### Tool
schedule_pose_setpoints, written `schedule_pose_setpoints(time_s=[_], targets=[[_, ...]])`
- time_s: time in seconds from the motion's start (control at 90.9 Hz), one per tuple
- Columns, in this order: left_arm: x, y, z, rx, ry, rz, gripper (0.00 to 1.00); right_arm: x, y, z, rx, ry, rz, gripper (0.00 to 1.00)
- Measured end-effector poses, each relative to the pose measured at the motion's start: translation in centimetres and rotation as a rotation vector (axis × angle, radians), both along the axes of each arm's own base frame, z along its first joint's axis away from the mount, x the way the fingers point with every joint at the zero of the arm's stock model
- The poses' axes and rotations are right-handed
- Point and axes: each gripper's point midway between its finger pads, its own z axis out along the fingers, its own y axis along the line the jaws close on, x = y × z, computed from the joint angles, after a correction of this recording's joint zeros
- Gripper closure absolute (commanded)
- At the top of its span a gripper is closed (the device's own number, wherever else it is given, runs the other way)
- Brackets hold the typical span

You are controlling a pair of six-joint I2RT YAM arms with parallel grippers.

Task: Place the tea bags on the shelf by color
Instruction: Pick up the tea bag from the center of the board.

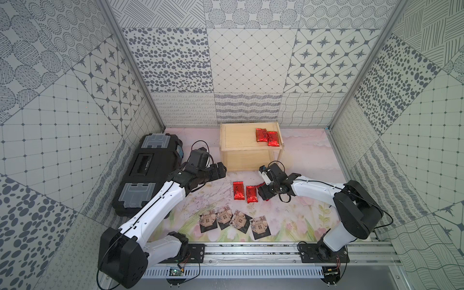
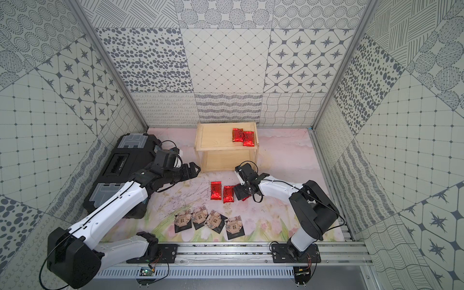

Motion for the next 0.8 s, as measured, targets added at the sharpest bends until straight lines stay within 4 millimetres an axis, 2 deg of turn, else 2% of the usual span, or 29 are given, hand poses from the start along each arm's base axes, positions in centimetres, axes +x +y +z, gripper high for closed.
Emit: schedule_pose_setpoints(time_s=[0.253, 0.572, 0.803], targets=[[0.0, 0.0, 0.0, 0.002, -0.001, 0.002, 0.06, 0.5, -0.3, -0.9, -0.031, -0.008, -0.018, 0.3], [0.0, 0.1, 0.0, 0.003, -0.002, 0.003, 0.06, 1.1, -0.9, -0.8, -0.044, -0.031, -0.066, 0.39], [0.1, 0.0, 0.1, 0.002, -0.003, 0.003, 0.06, 0.8, -1.6, -0.2, -0.04, -0.047, -0.111, 0.41]])
